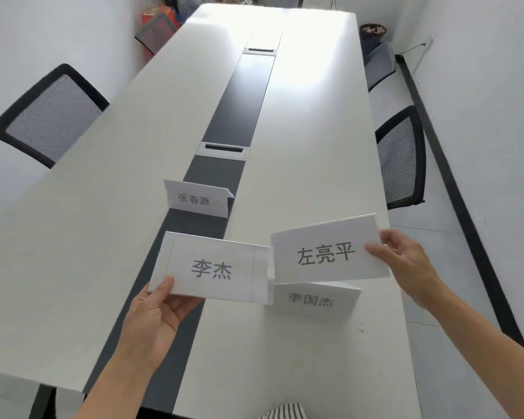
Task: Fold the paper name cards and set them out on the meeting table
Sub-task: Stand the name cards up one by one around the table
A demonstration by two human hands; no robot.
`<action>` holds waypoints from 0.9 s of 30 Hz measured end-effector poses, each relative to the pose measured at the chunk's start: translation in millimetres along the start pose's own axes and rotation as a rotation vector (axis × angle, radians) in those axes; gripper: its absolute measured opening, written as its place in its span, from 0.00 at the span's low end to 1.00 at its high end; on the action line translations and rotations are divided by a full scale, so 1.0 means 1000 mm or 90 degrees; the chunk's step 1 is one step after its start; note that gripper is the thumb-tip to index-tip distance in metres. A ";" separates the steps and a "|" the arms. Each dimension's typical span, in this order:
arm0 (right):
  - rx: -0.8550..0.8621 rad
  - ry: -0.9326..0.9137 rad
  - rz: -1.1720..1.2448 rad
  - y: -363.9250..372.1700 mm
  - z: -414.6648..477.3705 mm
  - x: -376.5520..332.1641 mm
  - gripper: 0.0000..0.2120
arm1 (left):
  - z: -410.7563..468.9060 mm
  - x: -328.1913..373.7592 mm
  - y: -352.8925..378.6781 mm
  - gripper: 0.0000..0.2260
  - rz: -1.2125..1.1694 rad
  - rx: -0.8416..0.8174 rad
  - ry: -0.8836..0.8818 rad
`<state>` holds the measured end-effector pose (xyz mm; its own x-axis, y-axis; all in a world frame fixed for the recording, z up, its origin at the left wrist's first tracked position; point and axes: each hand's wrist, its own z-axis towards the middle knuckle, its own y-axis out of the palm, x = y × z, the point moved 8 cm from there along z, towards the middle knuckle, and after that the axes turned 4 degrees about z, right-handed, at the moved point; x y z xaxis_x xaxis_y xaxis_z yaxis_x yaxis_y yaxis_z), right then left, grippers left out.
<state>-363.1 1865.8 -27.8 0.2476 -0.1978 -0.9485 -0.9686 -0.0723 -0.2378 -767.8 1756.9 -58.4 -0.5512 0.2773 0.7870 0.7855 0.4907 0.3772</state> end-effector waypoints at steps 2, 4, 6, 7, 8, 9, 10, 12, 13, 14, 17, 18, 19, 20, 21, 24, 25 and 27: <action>0.008 0.004 0.058 0.000 -0.003 -0.006 0.13 | -0.018 0.007 -0.005 0.11 -0.032 0.025 0.040; -0.003 0.012 0.111 0.006 -0.010 -0.009 0.15 | -0.042 0.010 -0.014 0.14 -0.049 0.058 0.083; -0.032 0.014 0.143 0.016 -0.021 -0.010 0.08 | -0.073 0.006 -0.027 0.16 -0.052 0.100 0.121; -0.052 0.016 0.154 0.022 -0.028 -0.009 0.06 | -0.092 0.002 -0.033 0.16 -0.049 0.122 0.138; -0.075 0.020 0.161 0.028 -0.036 -0.006 0.07 | -0.112 -0.003 -0.041 0.16 -0.042 0.144 0.155; -0.101 0.028 0.163 0.036 -0.044 -0.003 0.07 | -0.134 -0.008 -0.048 0.16 -0.034 0.168 0.171; -0.130 0.037 0.163 0.045 -0.053 0.000 0.08 | -0.156 -0.015 -0.055 0.16 -0.024 0.190 0.182; -0.196 0.056 0.162 0.067 -0.072 0.007 0.09 | -0.201 -0.031 -0.069 0.13 0.000 0.229 0.184; -0.230 0.066 0.158 0.080 -0.082 0.010 0.09 | -0.224 -0.041 -0.077 0.12 0.008 0.254 0.179; -0.264 0.076 0.154 0.096 -0.094 0.013 0.09 | -0.248 -0.051 -0.086 0.11 0.011 0.282 0.172; -0.357 0.095 0.149 0.147 -0.134 0.011 0.10 | -0.318 -0.075 -0.116 0.10 0.018 0.376 0.175; -0.390 0.100 0.144 0.164 -0.149 0.009 0.11 | -0.339 -0.082 -0.127 0.09 0.022 0.408 0.180; -0.422 0.104 0.134 0.182 -0.166 0.006 0.15 | -0.360 -0.089 -0.138 0.09 0.026 0.441 0.186; -0.451 0.107 0.120 0.200 -0.181 0.006 0.19 | -0.381 -0.094 -0.149 0.08 0.029 0.475 0.194; -0.479 0.113 0.111 0.217 -0.197 0.006 0.20 | -0.401 -0.100 -0.160 0.08 0.029 0.504 0.201; -0.549 0.120 0.078 0.269 -0.249 0.005 0.11 | -0.454 -0.114 -0.195 0.07 0.015 0.571 0.225; -0.571 0.118 0.068 0.287 -0.267 0.005 0.10 | -0.472 -0.119 -0.209 0.07 0.006 0.593 0.231; -0.613 0.107 0.041 0.322 -0.305 0.004 0.11 | -0.506 -0.129 -0.238 0.07 -0.012 0.629 0.238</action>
<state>-667.3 1543.6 -44.3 0.2671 -0.3604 -0.8937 -0.5666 -0.8090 0.1569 -741.5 1186.7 -2.9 -0.3062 0.0734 0.9491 0.1063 0.9934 -0.0425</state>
